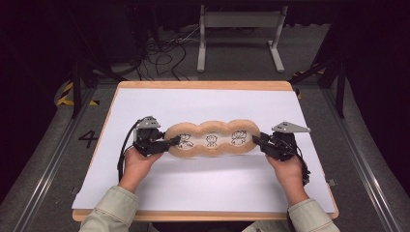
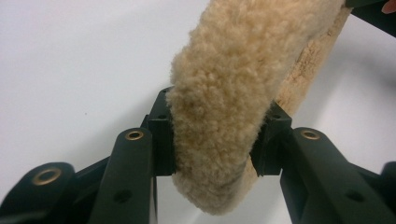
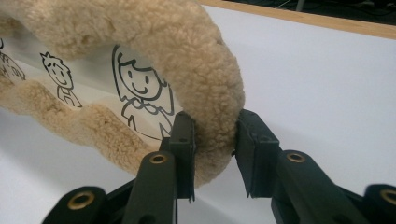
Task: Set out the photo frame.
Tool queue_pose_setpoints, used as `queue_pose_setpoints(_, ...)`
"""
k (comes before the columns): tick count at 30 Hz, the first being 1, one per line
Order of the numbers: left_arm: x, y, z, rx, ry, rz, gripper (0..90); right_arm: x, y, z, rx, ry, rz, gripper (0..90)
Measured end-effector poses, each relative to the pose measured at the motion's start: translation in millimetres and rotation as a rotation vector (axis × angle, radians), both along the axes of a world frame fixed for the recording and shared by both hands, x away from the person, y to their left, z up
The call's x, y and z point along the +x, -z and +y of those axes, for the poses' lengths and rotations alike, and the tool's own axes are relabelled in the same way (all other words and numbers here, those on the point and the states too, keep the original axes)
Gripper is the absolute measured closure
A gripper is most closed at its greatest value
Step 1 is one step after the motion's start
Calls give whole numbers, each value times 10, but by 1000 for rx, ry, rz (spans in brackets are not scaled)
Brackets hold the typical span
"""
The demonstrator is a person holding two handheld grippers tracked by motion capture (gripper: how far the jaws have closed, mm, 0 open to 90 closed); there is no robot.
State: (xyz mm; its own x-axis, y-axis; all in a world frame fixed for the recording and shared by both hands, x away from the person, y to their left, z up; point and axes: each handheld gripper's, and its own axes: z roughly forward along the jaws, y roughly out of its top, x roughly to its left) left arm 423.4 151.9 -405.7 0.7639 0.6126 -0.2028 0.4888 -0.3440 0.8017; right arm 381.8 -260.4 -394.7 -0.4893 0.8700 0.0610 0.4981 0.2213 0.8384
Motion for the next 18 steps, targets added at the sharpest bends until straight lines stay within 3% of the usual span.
queue_pose_setpoints(4, 61, 56, -16, 8, 14, 8, 593, -26, 69, -18, 10, 15, 24, 696)
queue_pose_setpoints(9, 133, 144, -5, 23, 18, 47, 573, -17, 196, 6, -2, 8, 64, 693)
queue_pose_setpoints(18, 121, 170, -3, 38, 24, 67, 547, -69, 182, 11, -17, -17, 51, 689)
